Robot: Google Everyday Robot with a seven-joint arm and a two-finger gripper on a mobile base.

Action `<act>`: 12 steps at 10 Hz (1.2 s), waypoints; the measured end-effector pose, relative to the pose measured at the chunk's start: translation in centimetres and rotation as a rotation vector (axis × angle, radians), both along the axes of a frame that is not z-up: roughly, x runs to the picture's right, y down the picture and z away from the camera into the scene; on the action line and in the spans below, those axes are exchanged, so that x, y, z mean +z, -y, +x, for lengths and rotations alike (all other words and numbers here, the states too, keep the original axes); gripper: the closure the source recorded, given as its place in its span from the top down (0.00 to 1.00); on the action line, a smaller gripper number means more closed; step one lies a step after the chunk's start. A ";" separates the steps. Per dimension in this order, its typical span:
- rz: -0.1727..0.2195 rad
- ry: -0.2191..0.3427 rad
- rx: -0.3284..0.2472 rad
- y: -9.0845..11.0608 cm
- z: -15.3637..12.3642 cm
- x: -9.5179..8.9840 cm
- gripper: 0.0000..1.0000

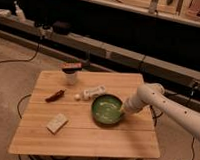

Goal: Drag the ceramic bowl in a circle

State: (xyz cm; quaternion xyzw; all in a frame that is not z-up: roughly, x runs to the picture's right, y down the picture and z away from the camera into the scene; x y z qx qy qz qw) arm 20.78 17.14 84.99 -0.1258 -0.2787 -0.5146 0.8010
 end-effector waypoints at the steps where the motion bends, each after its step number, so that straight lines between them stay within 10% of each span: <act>1: 0.000 -0.021 0.012 -0.4 1.1 -0.8 0.02; 7: -0.076 0.129 -0.114 -7.8 -6.5 -7.2 0.02; 12: -0.011 0.178 -0.049 -2.4 -10.4 -1.3 0.02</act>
